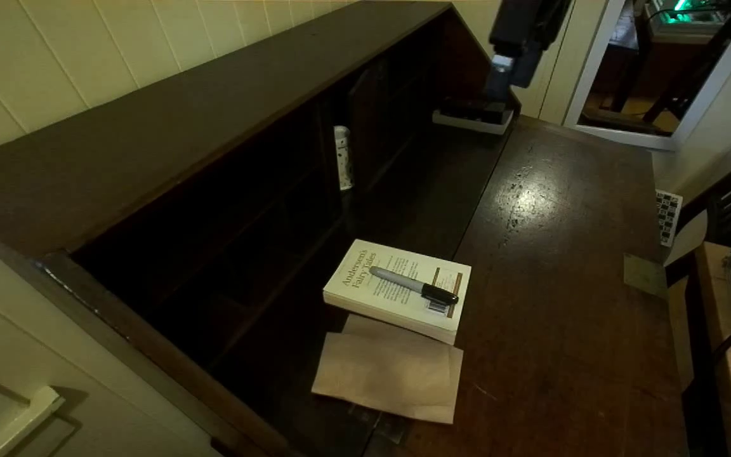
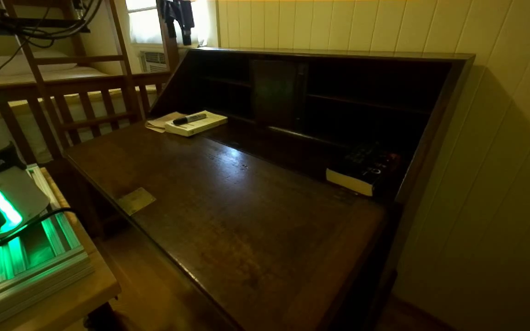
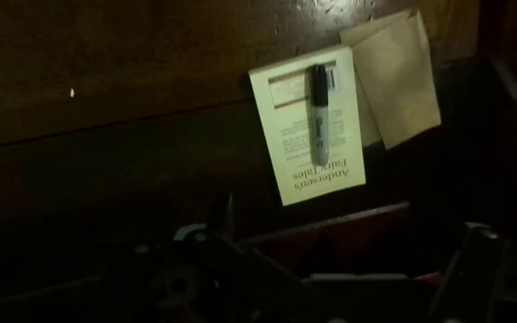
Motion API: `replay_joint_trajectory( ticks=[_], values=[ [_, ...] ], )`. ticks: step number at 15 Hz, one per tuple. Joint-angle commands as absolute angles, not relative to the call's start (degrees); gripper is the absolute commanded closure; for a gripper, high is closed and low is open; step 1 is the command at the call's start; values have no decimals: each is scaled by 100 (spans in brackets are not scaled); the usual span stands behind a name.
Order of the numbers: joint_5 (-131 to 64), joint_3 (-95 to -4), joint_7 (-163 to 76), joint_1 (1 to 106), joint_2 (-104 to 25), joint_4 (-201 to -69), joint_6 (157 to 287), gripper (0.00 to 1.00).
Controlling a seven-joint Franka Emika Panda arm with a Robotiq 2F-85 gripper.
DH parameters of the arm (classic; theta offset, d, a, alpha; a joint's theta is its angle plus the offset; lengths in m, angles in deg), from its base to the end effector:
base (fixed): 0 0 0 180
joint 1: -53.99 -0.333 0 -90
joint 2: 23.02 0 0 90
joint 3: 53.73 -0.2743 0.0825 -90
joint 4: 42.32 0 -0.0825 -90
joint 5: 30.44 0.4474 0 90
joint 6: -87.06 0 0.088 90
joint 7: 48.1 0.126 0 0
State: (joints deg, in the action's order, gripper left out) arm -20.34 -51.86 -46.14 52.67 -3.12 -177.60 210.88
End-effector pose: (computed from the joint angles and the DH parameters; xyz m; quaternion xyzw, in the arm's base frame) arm 0.5298 0.0051 0.3909 -0.9918 0.0647 -0.0719 0.0830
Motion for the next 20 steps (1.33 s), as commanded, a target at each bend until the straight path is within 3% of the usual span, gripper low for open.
replay_joint_trajectory(
  ticks=[1,4,20],
  values=[
    [-2367,-5541,-3822,5416,-840,-17695,22192,0],
    [-2942,-5738,-3170,5521,-1273,-17655,23002,0],
    [-3189,-5659,-3097,5489,-1611,-17531,22868,0]
  ],
)
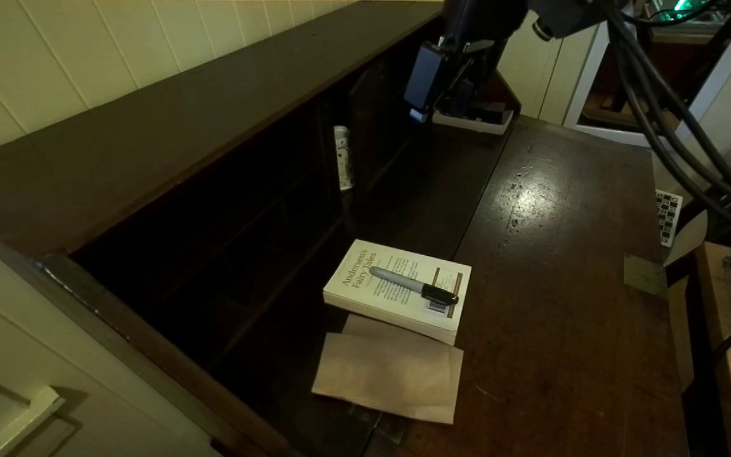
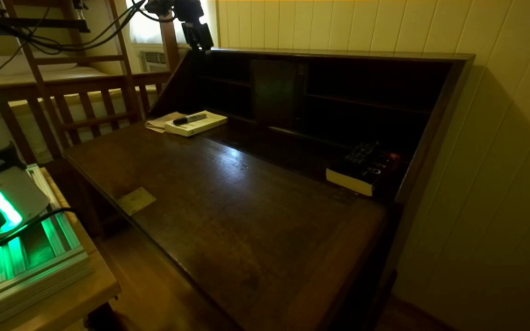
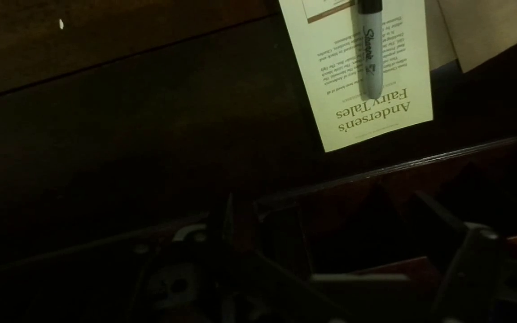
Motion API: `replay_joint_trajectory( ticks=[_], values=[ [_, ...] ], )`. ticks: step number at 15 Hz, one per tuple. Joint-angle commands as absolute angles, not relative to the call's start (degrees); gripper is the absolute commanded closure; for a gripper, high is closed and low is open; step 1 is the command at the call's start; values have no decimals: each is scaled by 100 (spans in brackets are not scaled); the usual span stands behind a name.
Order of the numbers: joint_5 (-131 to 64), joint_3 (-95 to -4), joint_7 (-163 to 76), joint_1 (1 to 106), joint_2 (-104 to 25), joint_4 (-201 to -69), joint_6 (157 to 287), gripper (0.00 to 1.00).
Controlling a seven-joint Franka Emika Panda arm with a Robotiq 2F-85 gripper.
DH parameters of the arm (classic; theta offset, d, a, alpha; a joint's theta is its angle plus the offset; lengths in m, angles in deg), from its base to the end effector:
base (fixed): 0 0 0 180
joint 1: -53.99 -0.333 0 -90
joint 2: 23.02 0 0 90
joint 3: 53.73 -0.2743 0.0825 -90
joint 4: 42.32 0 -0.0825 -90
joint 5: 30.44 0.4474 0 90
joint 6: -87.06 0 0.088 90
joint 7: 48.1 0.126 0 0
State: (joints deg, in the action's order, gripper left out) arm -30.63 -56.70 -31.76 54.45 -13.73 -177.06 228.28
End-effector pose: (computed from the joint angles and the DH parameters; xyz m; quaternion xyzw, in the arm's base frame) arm 0.5679 0.0244 0.3273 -0.9835 0.1179 -0.1361 0.0171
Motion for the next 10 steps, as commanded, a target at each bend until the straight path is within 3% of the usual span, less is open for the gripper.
replay_joint_trajectory(
  ticks=[1,10],
  values=[
    [-3367,-5681,-2889,5545,-1712,-17499,22987,0],
    [-4771,-5547,-1128,5587,-2653,-16995,23810,0]
  ],
)
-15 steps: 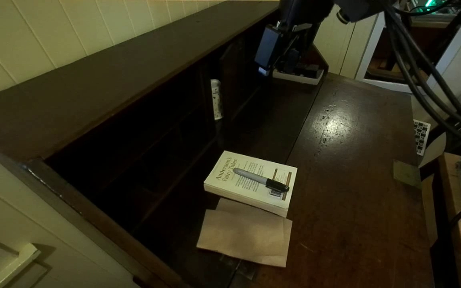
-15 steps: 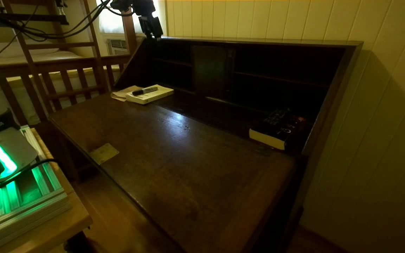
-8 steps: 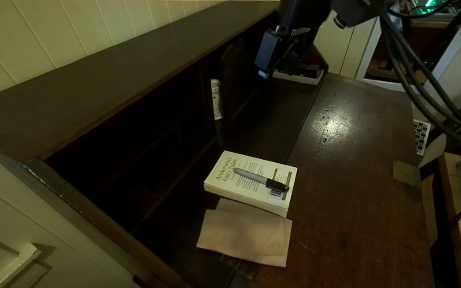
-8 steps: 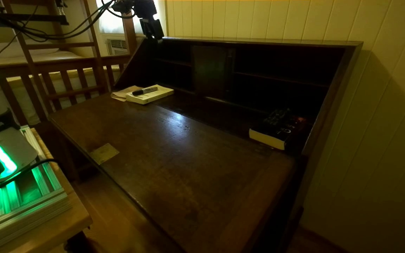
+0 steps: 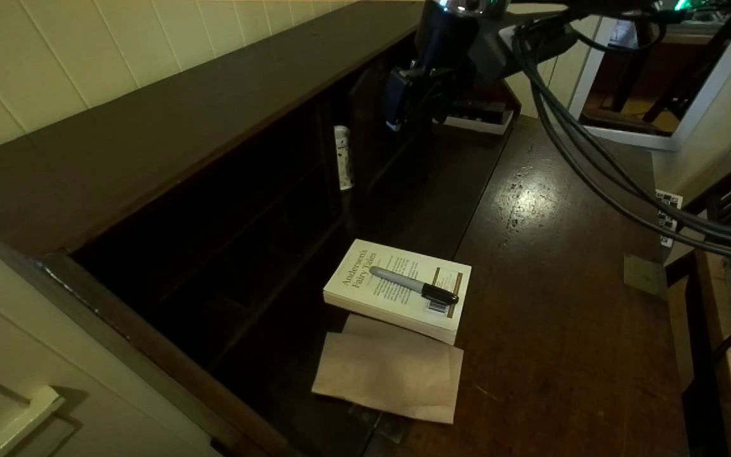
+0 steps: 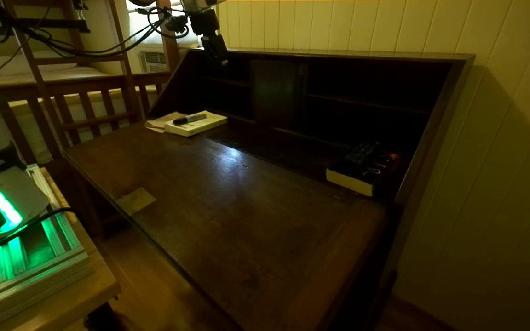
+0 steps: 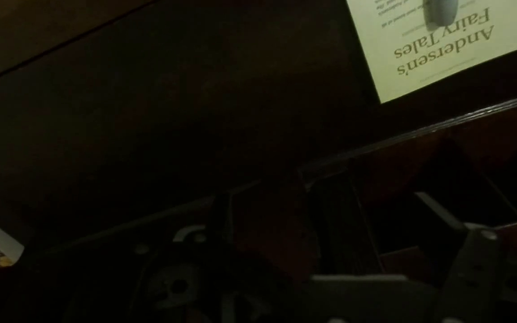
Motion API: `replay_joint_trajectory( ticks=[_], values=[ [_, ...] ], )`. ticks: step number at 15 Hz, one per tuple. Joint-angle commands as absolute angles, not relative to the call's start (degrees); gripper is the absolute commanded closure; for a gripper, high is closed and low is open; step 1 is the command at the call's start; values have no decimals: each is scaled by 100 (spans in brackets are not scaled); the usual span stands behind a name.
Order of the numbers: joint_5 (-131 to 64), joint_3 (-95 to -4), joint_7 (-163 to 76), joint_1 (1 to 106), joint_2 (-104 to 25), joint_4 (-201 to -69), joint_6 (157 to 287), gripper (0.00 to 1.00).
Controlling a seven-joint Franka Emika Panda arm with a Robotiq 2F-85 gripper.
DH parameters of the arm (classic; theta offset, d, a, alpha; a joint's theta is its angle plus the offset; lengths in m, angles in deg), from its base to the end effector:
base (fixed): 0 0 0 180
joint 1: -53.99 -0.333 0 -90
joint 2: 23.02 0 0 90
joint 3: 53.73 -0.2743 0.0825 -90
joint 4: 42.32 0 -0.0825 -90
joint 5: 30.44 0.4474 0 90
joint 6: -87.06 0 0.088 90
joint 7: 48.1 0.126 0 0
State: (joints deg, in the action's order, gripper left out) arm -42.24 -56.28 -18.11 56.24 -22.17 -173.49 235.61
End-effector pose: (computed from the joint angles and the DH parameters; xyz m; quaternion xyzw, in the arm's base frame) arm 0.5958 0.0050 0.2896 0.9694 -0.1761 0.1696 0.0237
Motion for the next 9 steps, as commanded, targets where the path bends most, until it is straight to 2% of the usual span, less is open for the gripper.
replay_joint_trajectory(
  ticks=[1,9],
  values=[
    [-5052,-5494,-827,5547,-2770,-16911,23901,0],
    [-7319,-5109,1583,5121,-3491,-16224,23964,0]
  ],
)
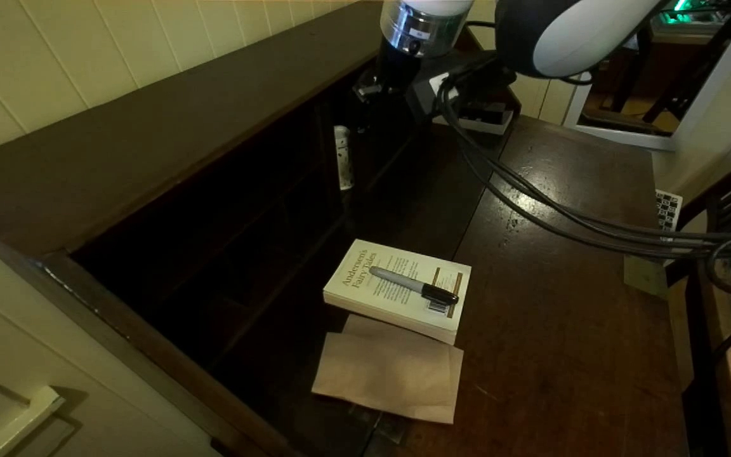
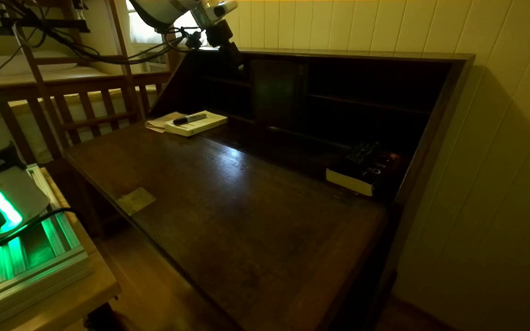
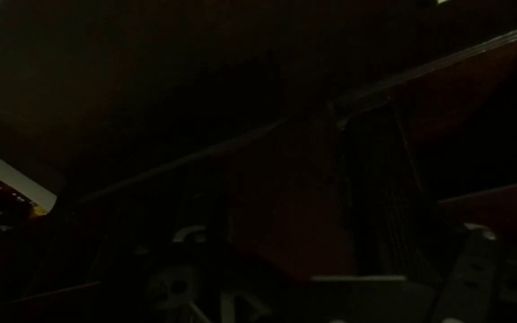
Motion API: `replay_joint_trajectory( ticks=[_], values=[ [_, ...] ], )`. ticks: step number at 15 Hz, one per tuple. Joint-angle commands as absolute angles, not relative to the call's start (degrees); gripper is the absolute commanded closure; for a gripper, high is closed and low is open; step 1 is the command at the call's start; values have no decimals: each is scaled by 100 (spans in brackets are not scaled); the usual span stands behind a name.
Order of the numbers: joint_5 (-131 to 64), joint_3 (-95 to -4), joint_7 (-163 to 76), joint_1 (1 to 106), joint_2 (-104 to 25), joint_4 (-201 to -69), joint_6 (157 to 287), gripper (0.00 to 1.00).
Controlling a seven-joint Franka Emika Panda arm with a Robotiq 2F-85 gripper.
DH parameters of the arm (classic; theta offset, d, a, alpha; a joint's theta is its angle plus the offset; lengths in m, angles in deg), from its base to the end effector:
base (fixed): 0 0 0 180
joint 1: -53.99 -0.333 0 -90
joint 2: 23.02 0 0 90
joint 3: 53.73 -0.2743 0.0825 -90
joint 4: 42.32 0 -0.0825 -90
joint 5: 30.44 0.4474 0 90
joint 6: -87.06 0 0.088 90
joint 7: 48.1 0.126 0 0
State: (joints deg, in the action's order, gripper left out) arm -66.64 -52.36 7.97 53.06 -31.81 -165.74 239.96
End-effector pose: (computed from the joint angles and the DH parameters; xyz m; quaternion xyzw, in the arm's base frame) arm 0.6345 0.0074 0.2622 0.9403 -0.2248 0.2395 0.0891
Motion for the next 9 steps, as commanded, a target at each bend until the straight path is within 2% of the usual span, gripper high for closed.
replay_joint_trajectory(
  ticks=[1,9],
  values=[
    [-7495,-5097,1798,5091,-3571,-16158,23994,0],
    [-8672,-4949,3237,4820,-3882,-15837,23824,0]
  ],
)
